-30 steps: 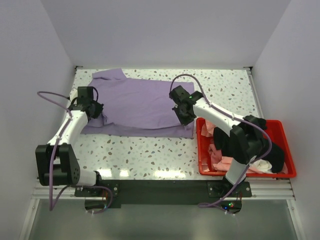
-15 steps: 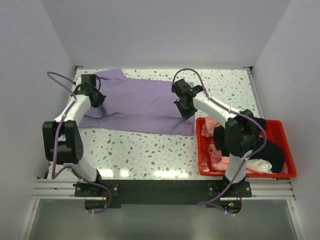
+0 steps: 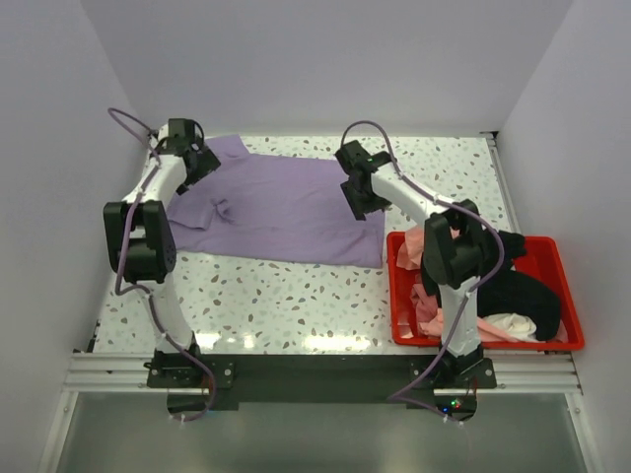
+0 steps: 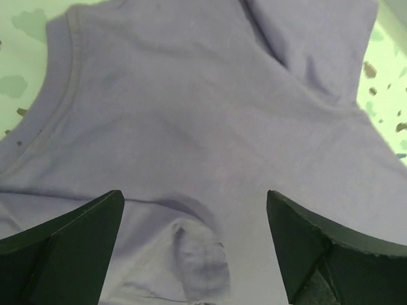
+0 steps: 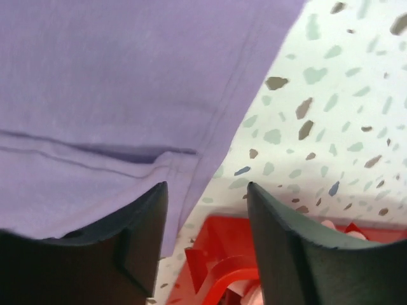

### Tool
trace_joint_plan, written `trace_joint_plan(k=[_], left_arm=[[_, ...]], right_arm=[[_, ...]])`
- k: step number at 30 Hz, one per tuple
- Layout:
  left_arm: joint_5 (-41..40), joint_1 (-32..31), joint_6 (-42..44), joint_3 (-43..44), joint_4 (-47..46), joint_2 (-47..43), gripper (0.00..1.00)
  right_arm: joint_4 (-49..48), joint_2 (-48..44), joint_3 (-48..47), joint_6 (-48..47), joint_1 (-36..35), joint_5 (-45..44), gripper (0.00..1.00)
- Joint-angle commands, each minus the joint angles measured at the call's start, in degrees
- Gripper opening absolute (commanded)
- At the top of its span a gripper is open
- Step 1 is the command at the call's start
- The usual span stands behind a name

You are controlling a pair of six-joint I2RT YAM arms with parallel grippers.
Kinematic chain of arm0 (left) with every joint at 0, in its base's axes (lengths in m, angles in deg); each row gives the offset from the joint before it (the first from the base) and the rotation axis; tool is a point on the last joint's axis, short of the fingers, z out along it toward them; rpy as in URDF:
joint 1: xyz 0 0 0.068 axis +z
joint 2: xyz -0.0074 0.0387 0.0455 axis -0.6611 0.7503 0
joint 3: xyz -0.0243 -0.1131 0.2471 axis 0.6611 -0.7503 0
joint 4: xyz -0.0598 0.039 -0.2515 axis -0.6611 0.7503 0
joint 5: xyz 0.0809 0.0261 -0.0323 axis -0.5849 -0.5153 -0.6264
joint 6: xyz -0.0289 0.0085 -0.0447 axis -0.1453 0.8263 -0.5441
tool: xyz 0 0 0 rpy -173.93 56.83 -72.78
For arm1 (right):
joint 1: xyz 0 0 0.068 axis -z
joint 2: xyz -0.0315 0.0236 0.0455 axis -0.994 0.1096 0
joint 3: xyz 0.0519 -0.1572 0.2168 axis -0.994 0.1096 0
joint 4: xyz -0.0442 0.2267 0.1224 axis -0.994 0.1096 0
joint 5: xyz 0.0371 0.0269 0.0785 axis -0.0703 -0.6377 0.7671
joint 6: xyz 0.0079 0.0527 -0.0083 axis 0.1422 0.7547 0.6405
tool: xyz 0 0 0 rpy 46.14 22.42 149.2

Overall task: Fold and stack the t-shirts
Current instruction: Fold the tshirt

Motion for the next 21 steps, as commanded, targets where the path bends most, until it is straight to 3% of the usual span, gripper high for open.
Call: trace_joint_plan(k=[1,2,3,4,6,10,13,16,21], left_arm=[[-3.25,-0.22,1.96,8.21,5.92,0.20,1.00],[-2.90,-0.22,1.96,7.88,6.19,-0.50,1.00],[-2.46,-0.22,1.96,6.92,5.58,-1.64,1.00],[-1.76,-0.30,1.96,3.69,4.96,-2.95,1.00],[-1.14,-0.22,1.26,-0.80,3.48,-7.79,1.00],[4.38,-0.30,-0.59,-19.74,-3.20,-19.54,1.00],[3.19,-0.04,-1.37,-29.26,-7.96,-24.66,1.00],[3.25,0.74,-1.91,-32.81,-8.84,-25.12,1.00],[5.98,2.06,-0.94,-34.23,-15.43,-21.00,1.00]], right_arm=[[2.14,-0.81,-5.49,-1.34,0.17,-6.31,0.72],[1.88,-1.85,-5.57,-1.26,0.25,-6.22,0.77],[1.44,-2.47,-4.97,-1.43,0.17,-6.14,0.92],[1.00,-3.35,-4.35,-1.34,0.08,-5.70,0.99],[-0.05,-6.24,-1.21,-0.99,-0.10,-1.58,0.99],[-6.10,-12.14,7.68,-0.20,-3.08,9.13,0.99],[-11.90,-14.69,14.36,1.11,-6.07,19.07,0.99],[-14.99,-12.33,15.96,2.09,-9.14,24.71,0.99],[-15.88,-5.04,11.48,3.75,-11.00,23.14,0.99]])
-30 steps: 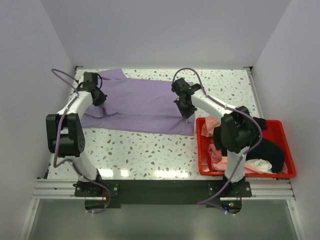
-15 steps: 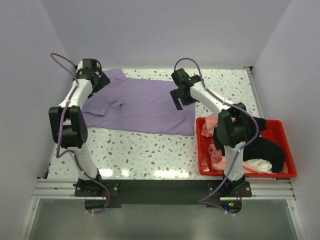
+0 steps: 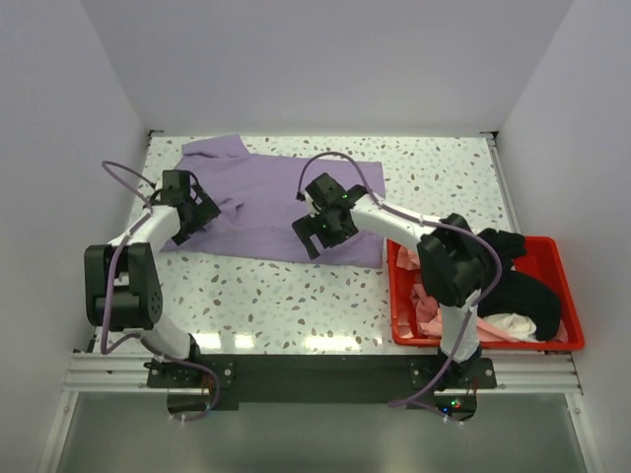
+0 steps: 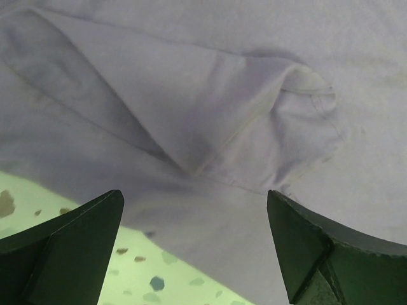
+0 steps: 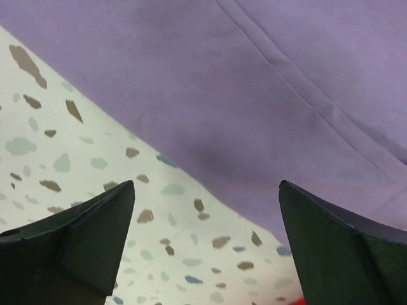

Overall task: Fold and stack the t-shirts
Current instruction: Fold the tshirt

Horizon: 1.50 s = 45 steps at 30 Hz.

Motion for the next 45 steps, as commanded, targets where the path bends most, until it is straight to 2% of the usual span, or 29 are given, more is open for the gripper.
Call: trace_joint_plan(k=[1,7,14,20,24,30,35,45], left_arm=[[2.88,1.74,-0.33,0.51,-8.13,4.31,1.00],[4.82,3.41,-3.66,-2.12,-10.41,7.42,1.00],[4.20,3.41,-4.55,-10.90,-10.33,2.50,1.00],[0.25,3.41,-7.70,-20.04,-4.01,-8.47,1.00],[-3.69,3.41,-12.00,-28.22,1.00,-21.46,1.00],[-2.05,3.41,-12.28,-34.28,2.59,-33.88,1.00],[2.70,3.41,-11.93,-33.51,-1.71,-34.69,1.00],[6.75,3.32,-12.72,-29.20,-7.07,-28.36,1.00]], right_arm=[[-3.77,5.21,-3.47,2.62,0.48,2.28,0.99],[-5.79,8.39,-1.90,2.97,0.39,2.80,0.99],[-9.92,4.54,9.33,4.29,-0.05,6.14,0.99],[-13.09,-3.72,19.88,5.43,-1.63,7.73,0.99],[-13.53,-8.29,25.16,6.40,-4.18,6.68,0.99],[-13.97,-15.42,29.66,7.28,-6.47,6.50,0.99],[-13.79,-15.51,28.34,7.10,-6.55,5.97,0.99],[-13.00,-14.19,26.49,6.66,-6.55,5.53,0.99]])
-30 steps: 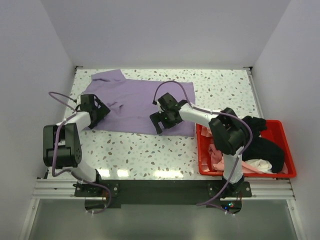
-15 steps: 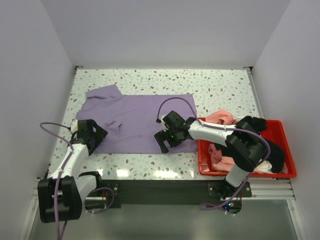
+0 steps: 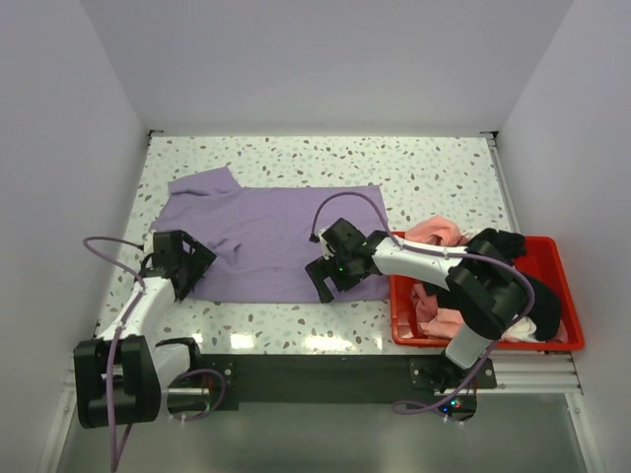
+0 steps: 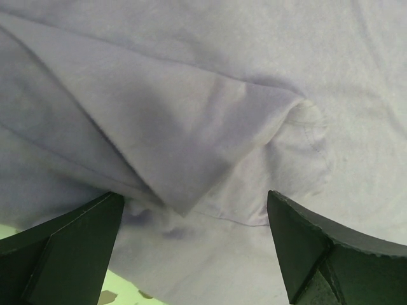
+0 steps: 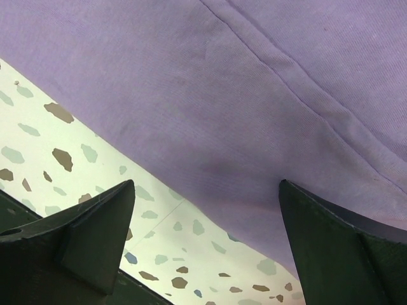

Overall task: Fold and stack the t-shirts
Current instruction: Fold the tshirt

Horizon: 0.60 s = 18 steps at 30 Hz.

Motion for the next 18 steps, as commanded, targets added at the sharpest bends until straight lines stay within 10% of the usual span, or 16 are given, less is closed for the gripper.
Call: trace_joint_plan(k=[1,18], left_arm=[[2.91,0.31,-1.35,2.65,-4.60,1.83,1.00],[-12.73,0.40,-2.76,6.61,15.33,1.57,1.00]], right_arm=[[1.25,-0.12,-2.31,0.37,0.00,-0.43,0.99],[4.41,-2.13,-0.47,-0.07,0.00,-3.77,0.99]])
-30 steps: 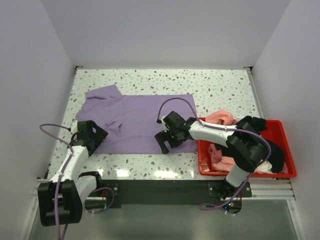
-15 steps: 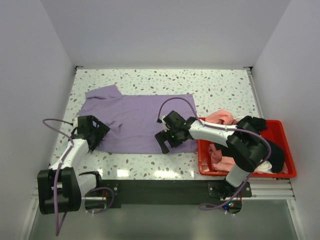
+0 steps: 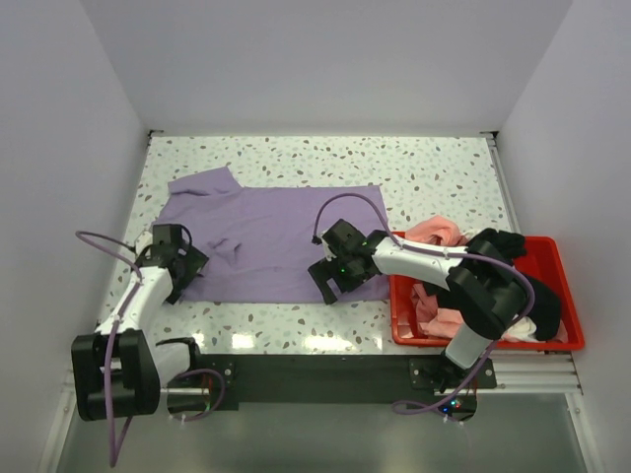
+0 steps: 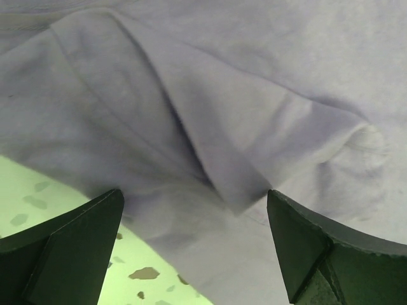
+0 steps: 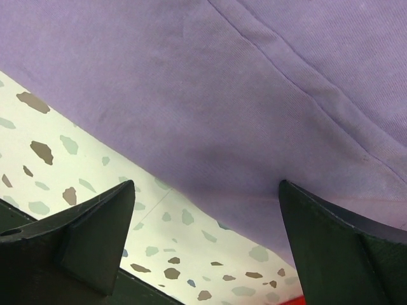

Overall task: Fold and stack the t-shirts
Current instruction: Fold the tshirt

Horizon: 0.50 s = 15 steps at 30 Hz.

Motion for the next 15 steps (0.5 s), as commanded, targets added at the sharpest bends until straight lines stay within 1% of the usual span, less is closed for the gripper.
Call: trace_joint_plan(k=[1,5,7,11,15], left_arm=[[-4.30,0.40,-1.14,0.20,4.14,-2.02,1.00],[-4.39,0.31,-1.14,1.60,5.56,-5.97,1.00],[-2.99,0.31,-0.97,2.31,5.03,-8.78,1.00],[1.66,0.31,1.49,4.07,2.92,-11.16,1.00],[8.24,0.22,2.20,1.79,-1.81,-10.20,1.00]], right_arm=[[1.48,-2.57,0.08,-0.03,0.00,-2.18,0.99],[1.22,-4.42,0.61,-0.47,0.09,-2.27,0.99],[0.96,-4.95,0.52,-0.55,-0.08,-1.92,0.99],[0.43,-5.48,0.60,-0.55,0.00,-1.57,0.99],[-0.10,-5.57,1.04,-0.64,-0.08,-1.57,0.99]])
